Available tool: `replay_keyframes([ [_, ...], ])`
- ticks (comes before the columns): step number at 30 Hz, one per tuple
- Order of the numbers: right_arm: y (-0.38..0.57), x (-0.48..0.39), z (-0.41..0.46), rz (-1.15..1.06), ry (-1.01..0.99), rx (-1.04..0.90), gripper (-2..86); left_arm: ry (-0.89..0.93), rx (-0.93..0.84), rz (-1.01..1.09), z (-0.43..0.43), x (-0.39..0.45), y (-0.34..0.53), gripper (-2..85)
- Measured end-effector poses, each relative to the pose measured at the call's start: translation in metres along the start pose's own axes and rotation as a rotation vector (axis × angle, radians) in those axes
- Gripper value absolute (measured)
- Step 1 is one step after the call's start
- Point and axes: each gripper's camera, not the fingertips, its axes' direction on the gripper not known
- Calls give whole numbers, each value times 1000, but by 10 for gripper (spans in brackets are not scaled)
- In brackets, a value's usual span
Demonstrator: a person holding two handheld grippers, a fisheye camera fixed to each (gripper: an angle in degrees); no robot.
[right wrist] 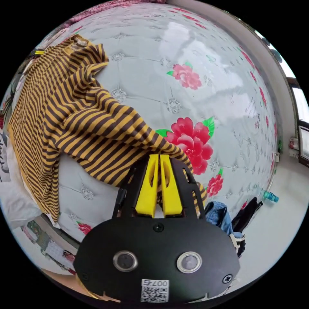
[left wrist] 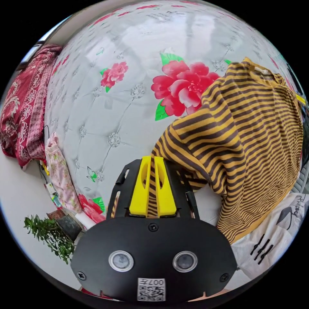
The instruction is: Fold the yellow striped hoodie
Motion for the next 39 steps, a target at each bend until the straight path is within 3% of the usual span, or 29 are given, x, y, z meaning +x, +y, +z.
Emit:
replay_keyframes([
  [4, 43, 23, 39, 95, 332, -348, 7, -266, -91, 3, 18, 25, 12, -8],
  [6, 74, 49, 45, 227, 267, -373, 9, -323, -107, 4, 28, 27, 18, -8],
  [10, 113, 75, 20, 412, 1, -109, 39, -246, -47, -107, 12, 23, 21, -6],
  [16, 172, 97, -57, 598, -61, 346, 77, -157, 16, -204, -26, -3, 67, 68],
  [19, 153, 64, -91, 431, 6, 473, 83, -191, 119, -280, -69, -5, 89, 70],
  [22, 93, 17, -96, 160, -87, 503, 82, -304, 202, -270, -99, 3, 100, 27],
  [25, 32, -26, -83, -53, -167, 536, 77, -150, 239, -165, -104, 11, 86, 37],
  [29, -30, -60, -49, -244, -158, 425, 64, 91, 344, 77, -112, 68, 40, 56],
  [33, -46, -73, -31, -400, -119, 347, 47, 83, 333, 301, -98, 128, -1, 62],
  [39, -42, -64, -12, -524, -111, 281, 16, 59, 242, 389, -55, 152, -55, 60],
])
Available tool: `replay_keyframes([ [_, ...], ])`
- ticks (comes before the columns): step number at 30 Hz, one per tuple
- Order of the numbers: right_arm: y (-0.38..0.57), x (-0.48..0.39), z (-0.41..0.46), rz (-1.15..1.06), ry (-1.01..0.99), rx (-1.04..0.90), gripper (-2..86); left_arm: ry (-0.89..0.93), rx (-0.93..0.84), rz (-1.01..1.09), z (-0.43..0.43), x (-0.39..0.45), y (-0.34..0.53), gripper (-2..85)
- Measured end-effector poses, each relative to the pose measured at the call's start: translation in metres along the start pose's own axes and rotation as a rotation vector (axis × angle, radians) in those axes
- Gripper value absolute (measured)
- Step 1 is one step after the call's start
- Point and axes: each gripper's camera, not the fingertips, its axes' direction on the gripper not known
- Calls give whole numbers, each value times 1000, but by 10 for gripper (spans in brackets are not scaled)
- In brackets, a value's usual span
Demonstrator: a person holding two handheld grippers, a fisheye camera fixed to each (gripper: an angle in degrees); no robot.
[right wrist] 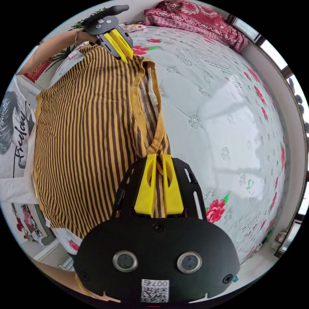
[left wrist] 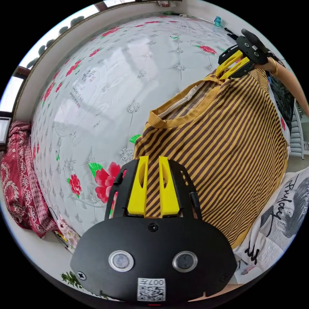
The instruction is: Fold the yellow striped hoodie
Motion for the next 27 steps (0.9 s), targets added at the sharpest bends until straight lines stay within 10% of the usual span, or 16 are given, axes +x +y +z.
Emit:
replay_keyframes([
  [12, 53, 101, 4, 391, -142, 257, 38, 109, 33, -112, 6, -59, 18, 35],
  [20, 26, 28, 17, 45, 17, 142, 30, -74, -21, -48, 16, -48, -3, 54],
  [27, 27, 76, 38, 236, -84, 213, 11, 55, 8, -139, 28, -82, 1, 57],
])
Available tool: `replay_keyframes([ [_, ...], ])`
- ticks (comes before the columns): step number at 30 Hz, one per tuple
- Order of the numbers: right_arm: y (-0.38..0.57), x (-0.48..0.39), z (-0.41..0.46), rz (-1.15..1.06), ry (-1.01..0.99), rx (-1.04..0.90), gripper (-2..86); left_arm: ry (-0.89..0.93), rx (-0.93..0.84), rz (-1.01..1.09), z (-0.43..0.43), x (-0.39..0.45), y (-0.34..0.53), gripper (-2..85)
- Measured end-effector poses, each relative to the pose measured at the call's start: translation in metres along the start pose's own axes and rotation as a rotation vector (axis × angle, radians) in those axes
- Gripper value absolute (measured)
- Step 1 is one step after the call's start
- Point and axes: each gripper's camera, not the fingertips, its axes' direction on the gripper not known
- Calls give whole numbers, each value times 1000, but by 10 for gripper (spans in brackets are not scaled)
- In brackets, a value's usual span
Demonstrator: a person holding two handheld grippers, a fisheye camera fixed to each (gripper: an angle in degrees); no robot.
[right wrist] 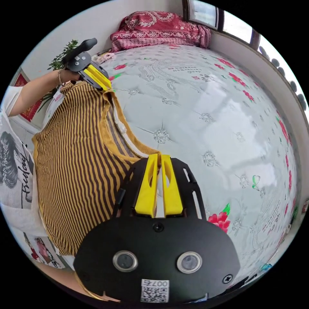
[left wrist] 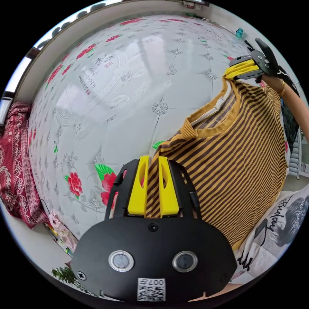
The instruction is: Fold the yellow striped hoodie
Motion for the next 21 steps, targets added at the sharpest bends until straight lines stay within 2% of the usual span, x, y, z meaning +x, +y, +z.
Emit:
replay_keyframes([
  [3, 20, 6, -27, 136, -25, 133, 22, 3, 39, -66, -16, -8, 19, 70],
  [5, 57, -10, -74, 226, 26, 272, 37, -37, 93, -117, -37, -3, 51, 62],
  [7, 94, -38, -101, 283, 83, 291, 49, -68, 114, -115, -46, 14, 77, 60],
  [10, 160, -98, -114, 420, 151, 189, 69, -28, 114, -112, -45, 54, 119, 58],
  [16, 248, -250, -88, 569, 108, -85, 79, -8, 44, -109, -32, 147, 193, 48],
  [21, 262, -325, -67, 576, 42, -85, 72, -14, -11, -34, -22, 200, 220, 34],
])
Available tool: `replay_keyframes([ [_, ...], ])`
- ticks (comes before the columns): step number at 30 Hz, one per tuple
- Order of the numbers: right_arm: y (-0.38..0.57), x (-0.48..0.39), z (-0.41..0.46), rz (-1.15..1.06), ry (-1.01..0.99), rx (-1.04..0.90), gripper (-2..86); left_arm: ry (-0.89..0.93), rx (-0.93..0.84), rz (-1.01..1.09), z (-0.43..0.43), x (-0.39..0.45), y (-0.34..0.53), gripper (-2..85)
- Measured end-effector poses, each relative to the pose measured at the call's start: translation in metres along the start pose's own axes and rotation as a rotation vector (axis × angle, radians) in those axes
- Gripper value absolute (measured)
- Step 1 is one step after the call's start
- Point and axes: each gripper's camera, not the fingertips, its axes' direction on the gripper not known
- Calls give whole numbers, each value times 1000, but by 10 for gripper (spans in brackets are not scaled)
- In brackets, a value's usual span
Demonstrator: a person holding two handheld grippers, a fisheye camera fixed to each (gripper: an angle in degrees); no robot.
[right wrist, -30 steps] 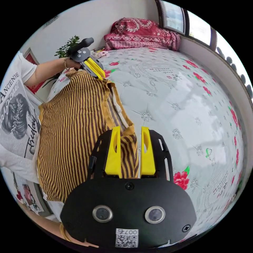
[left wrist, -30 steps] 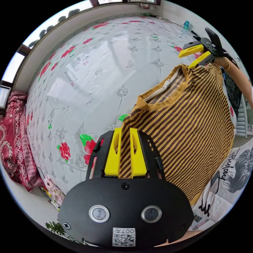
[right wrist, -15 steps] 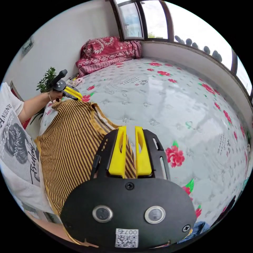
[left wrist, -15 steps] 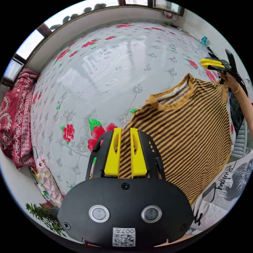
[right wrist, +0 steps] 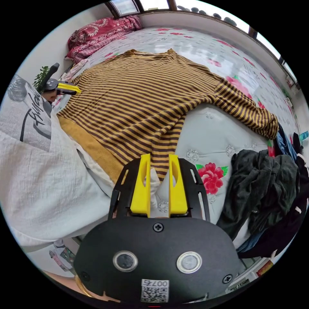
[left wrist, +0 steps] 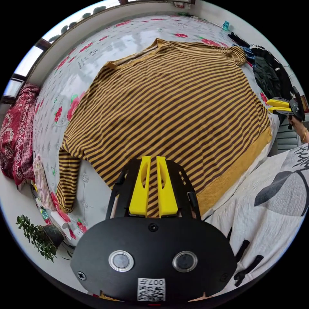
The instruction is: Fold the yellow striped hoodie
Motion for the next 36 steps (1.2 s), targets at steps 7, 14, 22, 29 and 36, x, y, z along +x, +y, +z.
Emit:
replay_keyframes([
  [7, 5, -46, 34, -71, 78, -16, 44, -19, -35, 25, 22, 19, -1, 33],
  [14, 17, -24, -8, 191, 37, 94, 13, -28, -12, 3, 41, 10, 6, 13],
  [22, 58, 5, -19, 453, -155, 269, 60, -92, 149, -147, 10, -8, 53, 7],
  [29, -2, -74, 16, 73, 81, 55, 81, 57, 152, -449, 18, -70, 159, 96],
  [36, -35, -101, 37, -39, 276, -78, 25, 173, 121, -503, 53, -78, 191, 121],
])
